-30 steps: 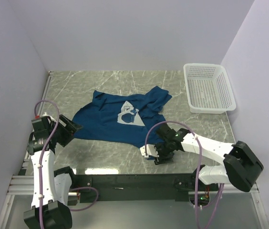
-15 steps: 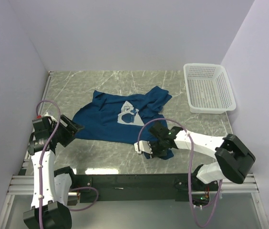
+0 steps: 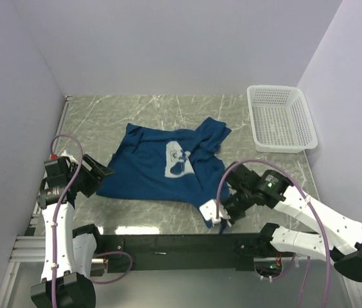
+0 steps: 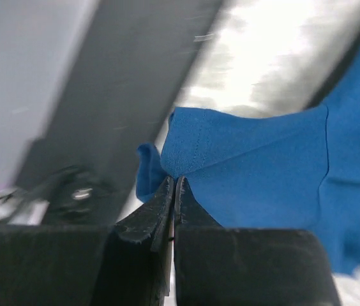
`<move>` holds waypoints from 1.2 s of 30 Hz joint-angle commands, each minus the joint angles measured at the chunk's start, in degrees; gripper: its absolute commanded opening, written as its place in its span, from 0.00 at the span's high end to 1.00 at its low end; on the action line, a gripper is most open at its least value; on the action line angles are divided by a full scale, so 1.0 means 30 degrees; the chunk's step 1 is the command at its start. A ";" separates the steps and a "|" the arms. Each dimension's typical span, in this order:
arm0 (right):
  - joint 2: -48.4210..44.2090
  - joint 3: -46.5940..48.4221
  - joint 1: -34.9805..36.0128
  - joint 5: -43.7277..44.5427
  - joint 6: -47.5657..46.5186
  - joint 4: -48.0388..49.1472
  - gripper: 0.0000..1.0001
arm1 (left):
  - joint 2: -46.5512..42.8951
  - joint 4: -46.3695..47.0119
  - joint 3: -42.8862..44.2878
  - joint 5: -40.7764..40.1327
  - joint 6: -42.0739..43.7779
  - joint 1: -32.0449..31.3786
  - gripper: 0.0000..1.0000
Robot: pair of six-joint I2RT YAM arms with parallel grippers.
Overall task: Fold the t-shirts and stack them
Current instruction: Flatten the tshirt out
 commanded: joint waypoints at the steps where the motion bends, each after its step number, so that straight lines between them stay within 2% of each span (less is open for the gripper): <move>1: -0.1009 -0.0911 0.0611 -0.0979 -0.0160 -0.3374 1.00 | 0.0097 0.0494 0.0236 0.0490 0.0370 -0.0046 0.21; 5: -0.1450 -0.0940 0.0640 -0.1974 -0.0948 -0.4783 0.98 | 0.0391 0.0641 0.0411 0.0608 0.0341 -0.0046 0.21; 7: -0.1597 -0.1028 0.0641 -0.1860 -0.0164 -0.3884 0.58 | 0.0537 0.0699 0.0528 0.0462 0.0254 -0.0045 0.21; 8: -0.1627 -0.0912 0.0669 -0.1569 0.0593 -0.3123 0.33 | 0.0596 0.0845 0.0558 0.0433 0.0195 -0.0045 0.21; 9: -0.1656 -0.0737 0.0612 0.0116 0.3008 -0.2043 0.26 | 0.0655 0.1049 0.0587 0.0490 -0.0008 -0.0074 0.22; 11: -0.2151 -0.0617 -0.0873 0.1680 0.4521 0.1849 0.25 | 0.1005 0.2422 0.0559 0.1191 -0.0243 -0.0075 0.22; 12: -0.2184 -0.0966 -0.2536 0.1947 0.5948 0.3692 0.19 | 0.1268 0.3211 0.0529 0.1542 -0.0448 -0.0075 0.21; 13: -0.1952 -0.0969 -0.5888 0.1515 0.6716 0.6814 0.16 | 0.1996 0.4002 0.0529 0.2010 -0.0595 -0.0104 0.19; 14: -0.0528 -0.0737 -0.7691 0.1075 0.7913 0.8237 0.14 | 0.2554 0.5315 0.0616 0.2101 -0.0654 -0.0278 0.17; 16: 0.1643 -0.0094 -1.0622 0.1127 1.1691 1.0589 0.20 | 0.4836 0.6291 0.1373 0.1260 -0.0334 -0.0804 0.17; 17: 0.3771 0.0402 -1.1103 0.1535 1.2632 1.1088 0.24 | 0.5715 0.6788 0.1814 0.0702 -0.0130 -0.1503 0.17; 18: 0.4633 0.0552 -1.1485 0.2119 1.4556 1.1586 0.28 | 0.6739 0.6938 0.2340 0.0203 0.0452 -0.2061 0.18; 19: 0.5338 0.0641 -1.1633 0.3227 1.5068 1.2200 0.28 | 0.8837 0.6853 0.3622 -0.1165 0.0806 -0.3198 0.18; 22: 0.6457 0.0116 -1.1605 0.5313 1.6973 1.3840 0.28 | 1.2766 0.6618 0.6317 -0.2755 0.2184 -0.4815 0.20; 23: 0.6981 0.0202 -1.1606 0.7001 1.7355 1.4021 0.28 | 1.3625 0.6560 0.6939 -0.3602 0.2390 -0.5488 0.20; 25: 0.7802 0.0465 -1.1606 0.8127 1.8294 1.4112 0.27 | 1.5766 0.6676 0.8546 -0.4164 0.3093 -0.5845 0.20; 31: 1.1022 0.0494 -1.1694 0.8219 1.8794 1.4872 0.27 | 2.0771 0.5188 1.2765 -0.5337 0.4938 -0.7190 0.20; 36: 1.2258 0.0876 -1.1694 0.7459 1.9146 1.4874 0.27 | 2.2917 0.4188 1.5114 -0.6245 0.5965 -0.8188 0.21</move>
